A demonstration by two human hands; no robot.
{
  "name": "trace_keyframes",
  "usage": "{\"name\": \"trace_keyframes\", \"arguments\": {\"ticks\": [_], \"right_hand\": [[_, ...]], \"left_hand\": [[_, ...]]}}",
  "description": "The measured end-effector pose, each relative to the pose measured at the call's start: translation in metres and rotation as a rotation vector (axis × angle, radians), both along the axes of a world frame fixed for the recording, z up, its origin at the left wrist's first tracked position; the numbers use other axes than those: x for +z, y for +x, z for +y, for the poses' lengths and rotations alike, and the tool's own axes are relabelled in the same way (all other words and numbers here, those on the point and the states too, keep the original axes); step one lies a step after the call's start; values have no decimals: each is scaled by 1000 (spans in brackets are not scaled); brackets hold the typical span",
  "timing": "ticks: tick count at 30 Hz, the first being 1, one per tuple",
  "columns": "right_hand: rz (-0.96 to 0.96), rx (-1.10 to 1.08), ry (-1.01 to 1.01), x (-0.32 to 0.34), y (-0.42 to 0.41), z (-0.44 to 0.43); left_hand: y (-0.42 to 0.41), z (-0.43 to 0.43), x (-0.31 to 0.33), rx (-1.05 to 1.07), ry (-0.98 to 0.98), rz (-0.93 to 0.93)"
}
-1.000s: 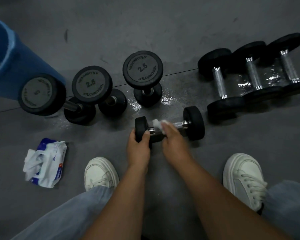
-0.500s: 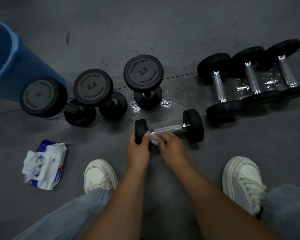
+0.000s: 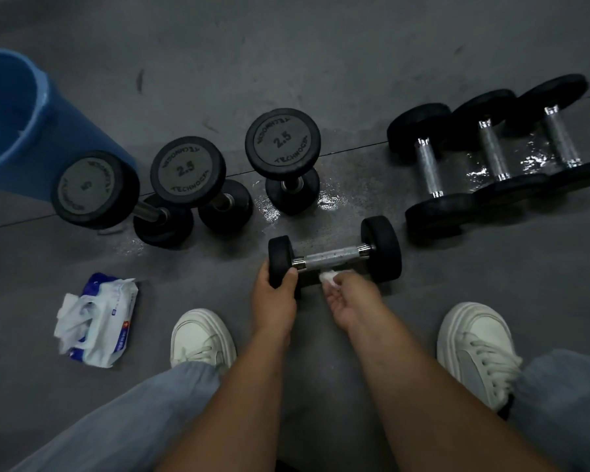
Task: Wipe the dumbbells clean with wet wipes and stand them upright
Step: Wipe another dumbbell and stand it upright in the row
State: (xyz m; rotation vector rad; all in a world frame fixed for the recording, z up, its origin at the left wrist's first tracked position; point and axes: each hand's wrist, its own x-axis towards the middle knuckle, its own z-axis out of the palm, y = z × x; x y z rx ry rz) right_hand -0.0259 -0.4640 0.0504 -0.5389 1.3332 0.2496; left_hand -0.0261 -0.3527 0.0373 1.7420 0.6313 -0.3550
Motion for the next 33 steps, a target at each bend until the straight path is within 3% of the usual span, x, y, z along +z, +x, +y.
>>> {"name": "trace_keyframes", "arguments": {"ticks": [3,5,7,8,10,12,13,16,19,21,23,25,28,31,33], "right_hand": [[-178,36,-69,13,6,1],[-183,257,-527,14,10,-7],[-91,658,-1070,8,-1,-15],[-99,861,-1184,5,-8,-13],[-272,1189,-1170,-1,-26,3],[-487,1204,-1094,-5,-37,16],[-490,1138,-1116,-6,-40,18],[-241,1070,-1250,-9,-47,12],[-472,1194,-1185,-9,-49,17],[-452,993,-1099,-6,-39,13],[-280,768,-1043,-5,-30,0],[-206,829,-932,-5,-29,-6],[-254,1068,-742,-6,-27,4],[-276,861,-824,-7,-21,5],[-178,885,-879,-7,-18,2]], "left_hand": [[-8,2,2,-4,-26,8],[-11,3,5,0,-29,36],[-12,4,7,12,-15,78],[-12,5,7,13,-4,95],[-13,7,6,8,18,112],[-15,8,5,-25,32,121],[-16,9,5,-47,46,129],[-21,9,5,-73,59,117],[-23,9,5,-66,52,103],[-21,10,4,-53,40,104],[-20,8,5,-46,35,103],[-20,8,5,-42,41,95],[-20,8,5,-51,64,91],[-21,9,4,-51,60,94],[-22,8,5,-59,69,92]]}}
